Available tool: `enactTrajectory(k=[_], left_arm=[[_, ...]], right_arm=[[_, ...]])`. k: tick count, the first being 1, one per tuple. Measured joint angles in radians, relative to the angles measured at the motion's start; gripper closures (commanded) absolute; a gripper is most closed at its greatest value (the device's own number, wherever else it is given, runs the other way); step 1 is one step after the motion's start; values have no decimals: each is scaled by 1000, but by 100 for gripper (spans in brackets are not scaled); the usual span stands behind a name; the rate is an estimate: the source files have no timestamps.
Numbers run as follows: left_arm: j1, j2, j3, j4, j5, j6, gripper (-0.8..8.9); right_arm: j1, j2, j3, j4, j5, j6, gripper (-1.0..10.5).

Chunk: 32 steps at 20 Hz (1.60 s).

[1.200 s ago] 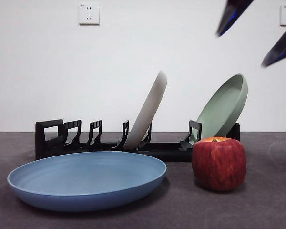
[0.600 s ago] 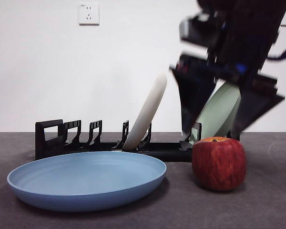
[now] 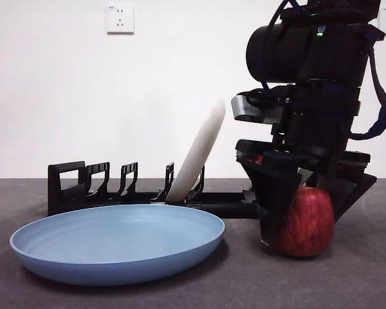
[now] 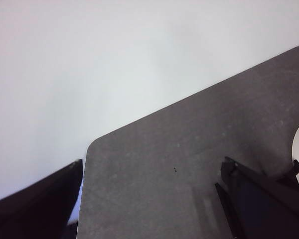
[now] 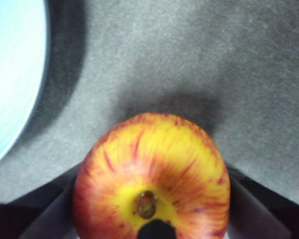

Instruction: Take the blue plate from the plate rack,put the plate on the table,take the apple from the table,put the apple in the plate

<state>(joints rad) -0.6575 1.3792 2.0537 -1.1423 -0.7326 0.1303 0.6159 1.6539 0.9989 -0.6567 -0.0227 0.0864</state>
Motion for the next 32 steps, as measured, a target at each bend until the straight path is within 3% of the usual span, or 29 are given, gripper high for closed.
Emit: enactTrajectory(k=[7,11,16,23,32], left_arm=[[50,0,0,-9,87,0,345],[75,5,0,-9,89,0,345],[88,13,0,-9,99,0,345],[89,13,0,-14,140,0,345],[89,13,0,-42,142,-12,345]], right_arm=[[41,-68,101,-77,-8,1,958],[117,-77,252,-41,-79,3,959],[214,44,365,-7,-79,3,959],[274,289,441,10,-74,3,959],[310,323,442,11,-26,-24,940]])
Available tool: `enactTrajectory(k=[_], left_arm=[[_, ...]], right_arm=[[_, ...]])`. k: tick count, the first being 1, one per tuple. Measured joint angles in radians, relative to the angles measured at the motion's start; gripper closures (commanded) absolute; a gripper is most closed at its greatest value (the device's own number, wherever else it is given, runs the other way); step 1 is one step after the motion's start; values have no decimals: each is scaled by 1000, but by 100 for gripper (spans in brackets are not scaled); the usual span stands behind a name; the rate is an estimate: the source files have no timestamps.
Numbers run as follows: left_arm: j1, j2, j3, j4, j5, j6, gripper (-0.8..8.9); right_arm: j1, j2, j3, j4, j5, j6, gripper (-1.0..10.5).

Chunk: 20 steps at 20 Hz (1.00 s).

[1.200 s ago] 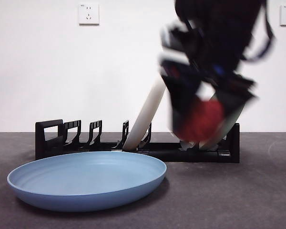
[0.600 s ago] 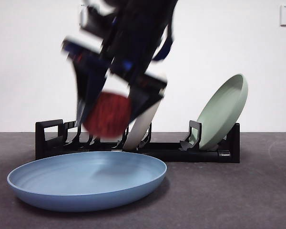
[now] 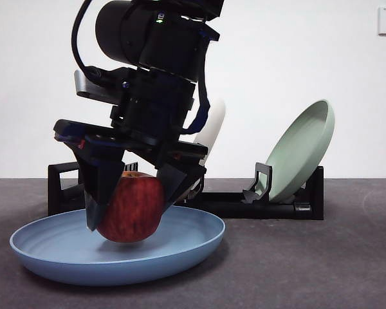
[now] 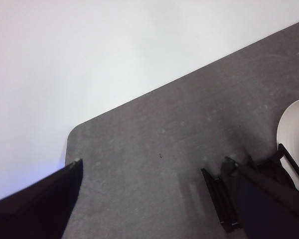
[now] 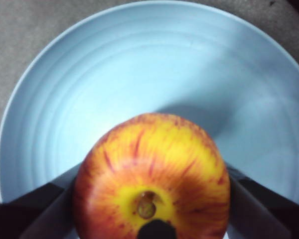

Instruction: Take the blue plate from the plate rack,put the plate on the table,take the apple from the table,put the apple in the plate

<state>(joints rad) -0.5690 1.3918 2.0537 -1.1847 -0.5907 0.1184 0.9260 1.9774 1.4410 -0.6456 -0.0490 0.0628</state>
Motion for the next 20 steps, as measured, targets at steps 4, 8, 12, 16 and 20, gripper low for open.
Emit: enactTrajectory(k=[4,8,12,16,20], left_arm=[[0,0,0,-18,29,-5,345],[0,0,0,-37,45,-7,345],[0,0,0,-42,45,-8,345],[0,0,0,-43,45,-8,345],[0,0,0,-79,110,-12,346]], right_arm=[[0,23,3,2,0,-4,834],[2,28,8,7,1,-3,485],[2,28,8,4,1,-1,378],[2,28,13,-18,0,3,380],[-3,-80,15,-76,45,3,381]])
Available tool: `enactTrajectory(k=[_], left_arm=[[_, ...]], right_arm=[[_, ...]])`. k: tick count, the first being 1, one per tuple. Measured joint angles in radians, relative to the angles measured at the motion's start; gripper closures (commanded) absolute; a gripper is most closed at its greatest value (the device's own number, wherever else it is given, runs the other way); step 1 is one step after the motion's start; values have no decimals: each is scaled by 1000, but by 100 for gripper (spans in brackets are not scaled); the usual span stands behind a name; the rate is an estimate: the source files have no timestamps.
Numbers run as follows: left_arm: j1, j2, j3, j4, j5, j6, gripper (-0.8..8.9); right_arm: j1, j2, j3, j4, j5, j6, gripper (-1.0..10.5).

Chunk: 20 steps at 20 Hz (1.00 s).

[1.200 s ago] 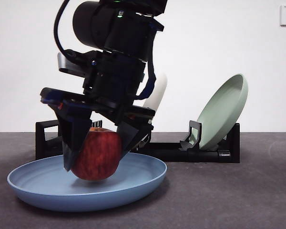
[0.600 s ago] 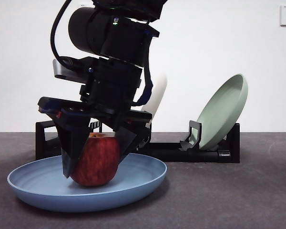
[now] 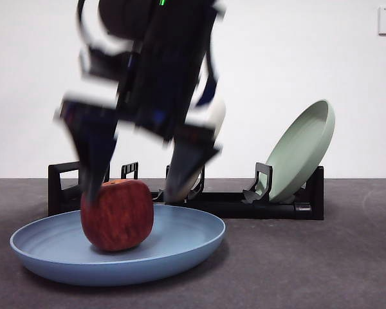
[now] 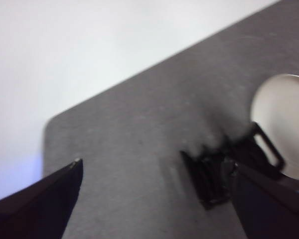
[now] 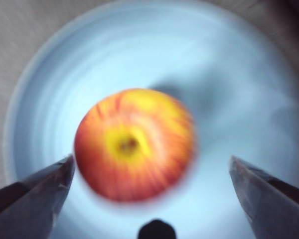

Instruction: Take the blue plate from the plate rack,put the plate on the table,take the apple from the table,put the apple in the plate

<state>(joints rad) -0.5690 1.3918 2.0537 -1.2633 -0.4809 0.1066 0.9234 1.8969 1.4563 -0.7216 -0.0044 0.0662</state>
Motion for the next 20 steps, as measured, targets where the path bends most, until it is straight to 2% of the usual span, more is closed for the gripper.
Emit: enactTrajectory(k=[2,8,10,13,14,15,20], left_arm=[[0,0,0,-14,81,-2,346],[0,0,0,-61,360,-2,350],[0,0,0,-61,417,-2,463],[0,0,0,-61,443,-2,785],[0,0,0,-61,452,-2,823],[0,0,0,-61,457,-2,822],[-6,0,0,-71,459,14,822]], right_arm=[[-7,-119,5,-37,35,0,383],[-76,-433,11,-150,35,0,398],[-111,-536,11,-182,35,0,525],[-166,-659,12,-211,35,-9,814],[-183,-687,12,-224,35,-15,919],[-196,-709,12,-237,35,-26,962],[-226,-771,11,-251,38,-59,959]])
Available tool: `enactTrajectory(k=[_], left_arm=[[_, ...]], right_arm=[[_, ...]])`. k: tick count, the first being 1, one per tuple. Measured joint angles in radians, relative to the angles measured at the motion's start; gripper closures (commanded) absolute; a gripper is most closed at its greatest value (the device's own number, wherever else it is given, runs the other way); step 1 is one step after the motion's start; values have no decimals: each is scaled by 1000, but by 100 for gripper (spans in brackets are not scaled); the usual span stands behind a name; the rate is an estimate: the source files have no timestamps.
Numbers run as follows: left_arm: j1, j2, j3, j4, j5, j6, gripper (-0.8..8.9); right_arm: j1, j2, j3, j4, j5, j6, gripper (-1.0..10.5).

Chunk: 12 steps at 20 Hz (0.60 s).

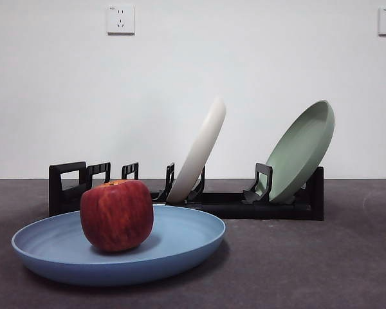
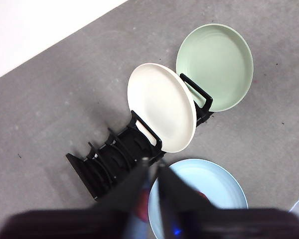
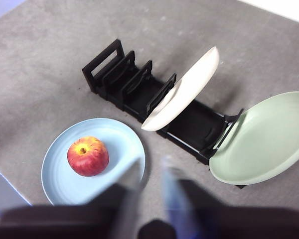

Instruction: Take the blue plate from the plate rack,put the plate on the table,take the apple from the table,put the apple in the plate

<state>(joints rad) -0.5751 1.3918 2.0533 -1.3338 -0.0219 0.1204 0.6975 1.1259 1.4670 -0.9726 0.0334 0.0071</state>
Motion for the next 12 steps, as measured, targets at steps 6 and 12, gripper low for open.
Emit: enactTrajectory(k=[6,12], left_arm=[[-43,-50,-132,31,0,3,822],[-66,-333,-636,357,-2,-50,822]], right_arm=[[-11,-73,-172,58,-7,-7,959],[-26,-196,-478,261,-85,31,959]])
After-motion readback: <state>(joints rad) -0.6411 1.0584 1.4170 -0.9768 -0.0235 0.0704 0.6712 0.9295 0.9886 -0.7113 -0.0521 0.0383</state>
